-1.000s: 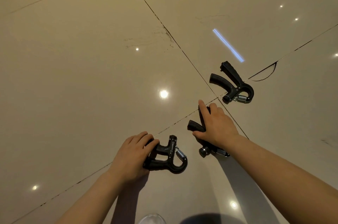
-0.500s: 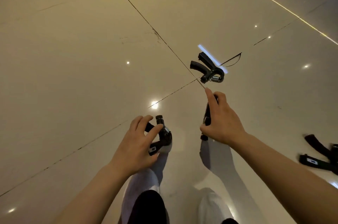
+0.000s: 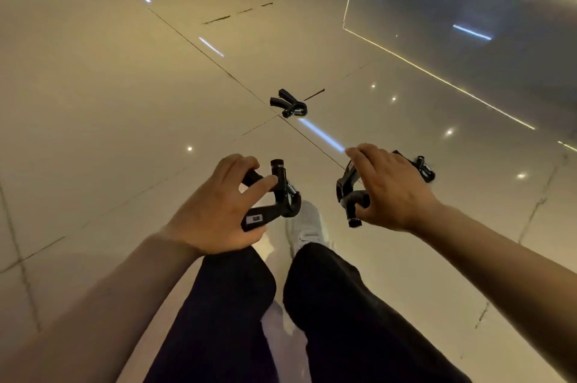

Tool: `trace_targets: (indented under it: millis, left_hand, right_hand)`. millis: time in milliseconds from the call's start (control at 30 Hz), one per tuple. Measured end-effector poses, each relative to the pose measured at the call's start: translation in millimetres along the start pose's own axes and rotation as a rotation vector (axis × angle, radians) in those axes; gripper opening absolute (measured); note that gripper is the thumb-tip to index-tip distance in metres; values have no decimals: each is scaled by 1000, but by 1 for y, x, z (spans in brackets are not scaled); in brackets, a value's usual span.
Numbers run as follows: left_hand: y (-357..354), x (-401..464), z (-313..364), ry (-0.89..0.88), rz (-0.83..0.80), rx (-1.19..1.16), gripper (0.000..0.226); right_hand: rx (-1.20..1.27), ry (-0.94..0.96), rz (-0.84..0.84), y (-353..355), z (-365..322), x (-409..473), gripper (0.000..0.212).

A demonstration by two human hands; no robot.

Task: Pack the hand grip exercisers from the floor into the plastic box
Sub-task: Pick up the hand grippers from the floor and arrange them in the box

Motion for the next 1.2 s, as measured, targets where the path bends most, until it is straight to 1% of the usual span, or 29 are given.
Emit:
trace_targets:
  millis: [133,233,333,400,500,567,633,733,800,900,967,1067,1200]
  left_hand:
    - [70,-37,80,-18,103,33,60]
    - [109,-58,144,-108,137,70,61]
    - [141,-68,195,-173,177,95,54]
    - [158,-71,222,-199,181,121,53]
    - [177,-75,262,-237,160,157,61]
    - [187,-79,286,-249,167,169,62]
    - [190,-85,303,-241,202,132,58]
    - [172,-94,308,-175,206,-23,56]
    - [153,-94,302,-81,164,-119,58]
    - [131,-90,296,13,70,-143,55]
    - [127,-86,294,48,49,-151,50]
    - [129,-89,303,1,51,-171,50]
    - [128,-99,333,-118,-21,-220,62]
  right_hand:
    - [-29,5,74,66,-21,-78,88]
    - [-38,16,160,118,-31,-140,89]
    - [-82,17,234,161,-33,-198,93]
    - [-121,29,271,183,-36,-232,96]
    - [-173,38,332,212,-36,-277,99]
    - [-178,37,344,223,-35,-299,99]
    - [-167,35,344,227,-34,-310,100]
    - [-123,44,319,219,-37,-316,99]
    - [-95,42,302,206,-39,-319,98]
    - [-75,14,235,180,-37,-327,99]
    - [-59,0,191,163,-34,-331,99]
    - [-52,-1,179,143,-29,-342,101]
    - [-97,-12,184,130,-32,-373,99]
Point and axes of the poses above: each hand's wrist, its own x-axis towards the middle knuckle, its own y-axis out of the back of the hand, z = x × y, the point moved 7 cm from there along x, towards the middle knuckle, and after that the axes turned 3 degrees about -x, right-handed, at the moved point
